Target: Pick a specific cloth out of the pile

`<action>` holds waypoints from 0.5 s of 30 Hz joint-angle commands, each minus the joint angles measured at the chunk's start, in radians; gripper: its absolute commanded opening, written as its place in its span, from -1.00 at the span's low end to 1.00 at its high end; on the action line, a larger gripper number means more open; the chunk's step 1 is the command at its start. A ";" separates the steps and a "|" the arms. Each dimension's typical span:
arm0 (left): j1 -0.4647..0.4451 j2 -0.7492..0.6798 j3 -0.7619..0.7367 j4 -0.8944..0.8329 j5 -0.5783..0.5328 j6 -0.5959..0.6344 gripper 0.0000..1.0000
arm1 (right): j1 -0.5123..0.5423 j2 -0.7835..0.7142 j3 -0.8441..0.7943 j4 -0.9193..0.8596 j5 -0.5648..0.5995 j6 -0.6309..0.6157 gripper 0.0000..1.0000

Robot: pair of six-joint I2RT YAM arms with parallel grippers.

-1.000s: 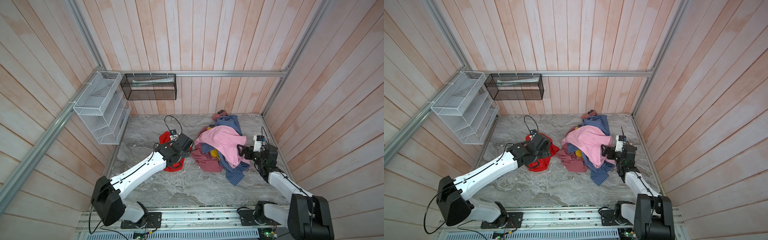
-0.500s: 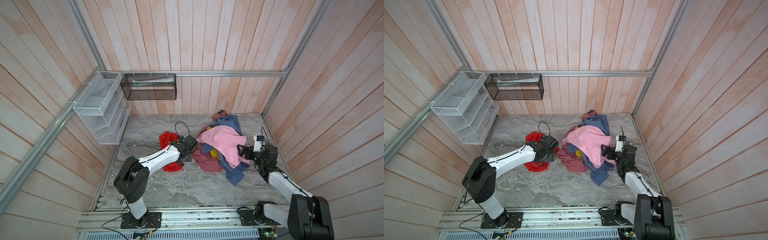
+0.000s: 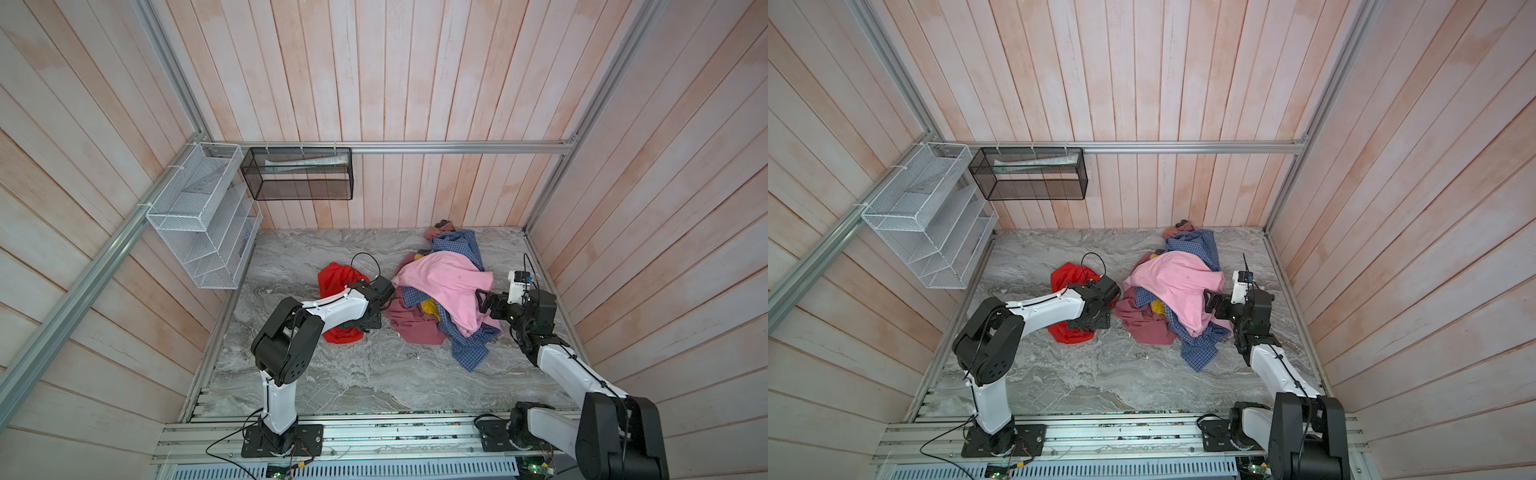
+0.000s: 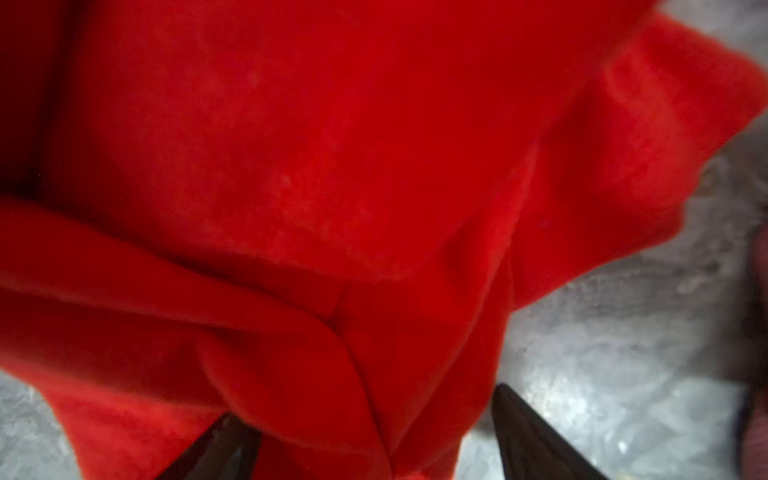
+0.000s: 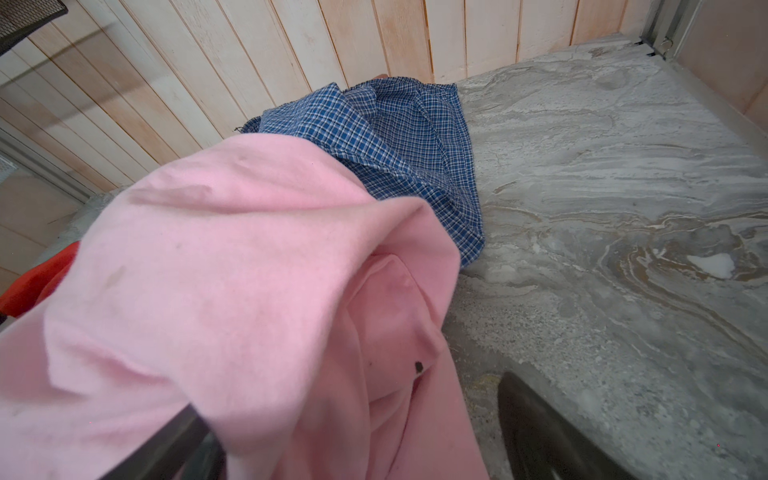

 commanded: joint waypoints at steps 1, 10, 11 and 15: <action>0.009 0.065 0.004 0.015 0.014 0.000 0.56 | -0.002 -0.016 0.025 -0.015 0.029 -0.022 0.96; 0.079 -0.105 -0.163 0.169 0.050 -0.079 -1.00 | -0.009 -0.020 0.017 -0.009 0.040 -0.021 0.96; 0.082 -0.128 -0.163 0.170 0.033 -0.071 -1.00 | -0.010 -0.019 0.017 -0.006 0.035 -0.019 0.96; 0.083 -0.219 -0.116 0.152 -0.050 -0.021 -1.00 | -0.009 -0.015 0.021 -0.005 0.014 -0.027 0.96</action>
